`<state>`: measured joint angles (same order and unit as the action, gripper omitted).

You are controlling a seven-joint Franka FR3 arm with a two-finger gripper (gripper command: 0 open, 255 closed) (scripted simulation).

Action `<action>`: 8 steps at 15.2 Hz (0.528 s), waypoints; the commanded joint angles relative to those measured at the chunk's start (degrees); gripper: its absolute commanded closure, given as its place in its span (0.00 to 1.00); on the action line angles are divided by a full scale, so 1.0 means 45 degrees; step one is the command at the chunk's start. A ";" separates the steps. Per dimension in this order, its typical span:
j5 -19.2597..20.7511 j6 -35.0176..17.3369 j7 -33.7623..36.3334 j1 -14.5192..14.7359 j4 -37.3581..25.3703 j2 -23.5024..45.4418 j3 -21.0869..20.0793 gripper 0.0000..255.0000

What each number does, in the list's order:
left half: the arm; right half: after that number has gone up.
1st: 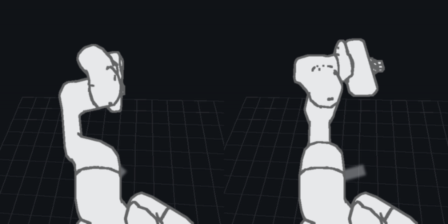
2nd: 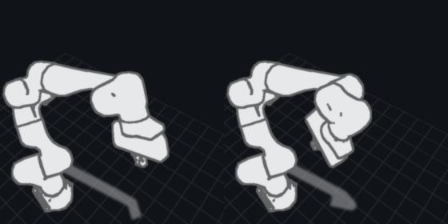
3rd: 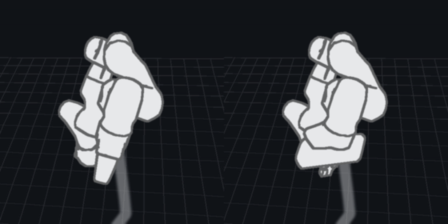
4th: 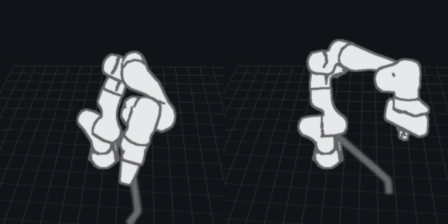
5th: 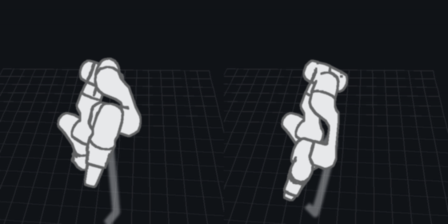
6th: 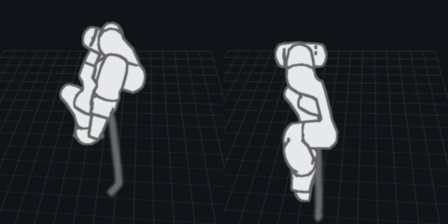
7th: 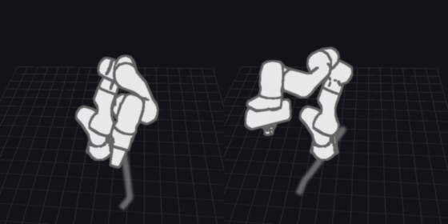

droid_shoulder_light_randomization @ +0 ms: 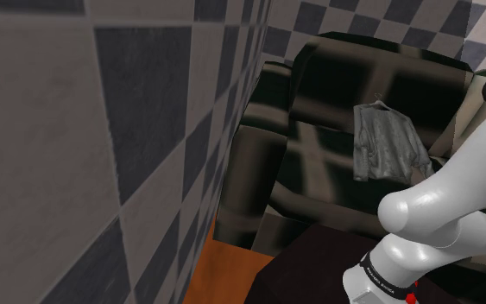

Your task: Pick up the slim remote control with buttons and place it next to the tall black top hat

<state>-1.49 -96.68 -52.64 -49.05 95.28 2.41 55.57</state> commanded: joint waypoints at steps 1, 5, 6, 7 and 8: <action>0.0099 -0.0371 0.0088 0.0055 0.0432 -0.0121 -0.0032 1.00; 0.0147 -0.1065 0.0126 0.0081 0.1159 -0.0181 -0.0048 1.00; 0.0148 -0.1236 0.0128 0.0083 0.1332 -0.0183 -0.0050 1.00; 0.0145 -0.1407 0.0127 0.0084 0.1501 -0.0180 -0.0051 1.00; 0.0138 -0.1577 0.0122 0.0083 0.1667 -0.0172 -0.0051 1.00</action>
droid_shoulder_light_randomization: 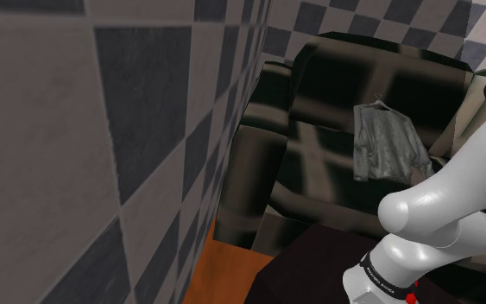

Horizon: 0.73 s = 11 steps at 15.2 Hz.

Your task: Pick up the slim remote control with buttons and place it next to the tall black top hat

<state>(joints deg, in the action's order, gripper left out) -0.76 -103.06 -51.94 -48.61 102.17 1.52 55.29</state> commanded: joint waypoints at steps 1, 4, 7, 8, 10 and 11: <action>-0.0036 -0.0329 -0.0040 -0.0016 0.0299 0.0039 0.0011 1.00; -0.0097 -0.0834 -0.0081 -0.0027 0.0766 0.0106 0.0016 1.00; -0.0195 -0.1333 -0.0148 -0.0049 0.1204 0.0216 0.0022 1.00; -0.0237 -0.1499 -0.0177 -0.0058 0.1344 0.0262 0.0024 1.00; -0.0334 -0.1828 -0.0244 -0.0080 0.1614 0.0367 0.0026 1.00; -0.0389 -0.1991 -0.0282 -0.0093 0.1745 0.0426 0.0026 1.00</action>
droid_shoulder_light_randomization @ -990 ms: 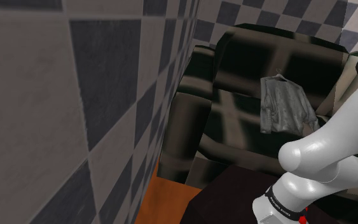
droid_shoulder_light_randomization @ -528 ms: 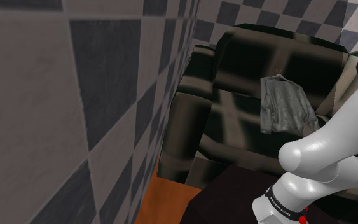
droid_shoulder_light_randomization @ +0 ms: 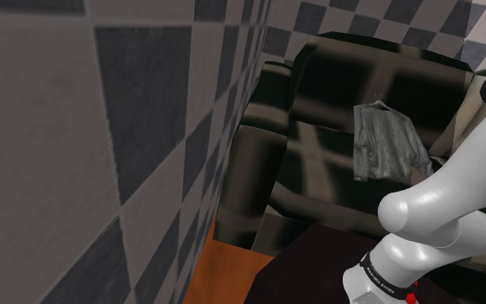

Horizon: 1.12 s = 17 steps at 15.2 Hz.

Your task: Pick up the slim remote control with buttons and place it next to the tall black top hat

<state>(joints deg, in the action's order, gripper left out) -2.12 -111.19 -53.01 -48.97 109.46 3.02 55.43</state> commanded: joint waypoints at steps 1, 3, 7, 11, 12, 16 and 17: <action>-0.0145 -0.0346 -0.0086 -0.0028 0.0253 0.0154 -0.0004 1.00; -0.0277 -0.0670 -0.0178 -0.0061 0.0499 0.0294 -0.0009 1.00; -0.0597 -0.1306 -0.0399 -0.0145 0.0955 0.0622 -0.0039 1.00; -0.0988 -0.1927 -0.0668 -0.0260 0.1363 0.1011 -0.0104 1.00; -0.1096 -0.2079 -0.0742 -0.0294 0.1458 0.1116 -0.0128 1.00; -0.1566 -0.2676 -0.1062 -0.0455 0.1805 0.1566 -0.0257 1.00; -0.1692 -0.2821 -0.1148 -0.0501 0.1884 0.1684 -0.0298 1.00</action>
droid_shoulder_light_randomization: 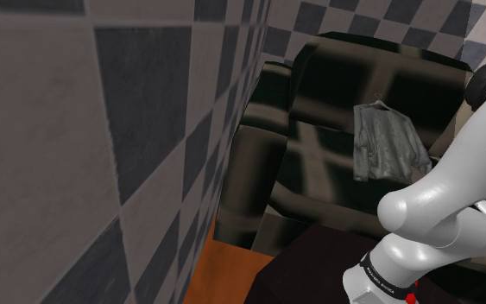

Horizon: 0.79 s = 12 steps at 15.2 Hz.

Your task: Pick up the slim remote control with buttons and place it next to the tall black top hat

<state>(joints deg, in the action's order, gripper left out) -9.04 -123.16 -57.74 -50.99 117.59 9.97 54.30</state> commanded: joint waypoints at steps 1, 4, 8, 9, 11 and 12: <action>-0.0283 -0.0306 -0.0186 -0.0102 0.0153 0.0262 -0.0092 1.00; -0.0687 -0.0730 -0.0458 -0.0264 0.0362 0.0636 -0.0251 1.00; -0.1251 -0.1270 -0.0834 -0.0512 0.0597 0.1150 -0.0514 1.00; -0.1250 -0.1271 -0.0834 -0.0514 0.0597 0.1149 -0.0517 1.00; -0.1249 -0.1271 -0.0833 -0.0516 0.0597 0.1149 -0.0518 1.00; -0.1249 -0.1271 -0.0833 -0.0516 0.0597 0.1148 -0.0518 1.00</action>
<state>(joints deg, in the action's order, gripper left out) -14.59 -128.83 -61.44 -53.27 120.30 15.07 52.00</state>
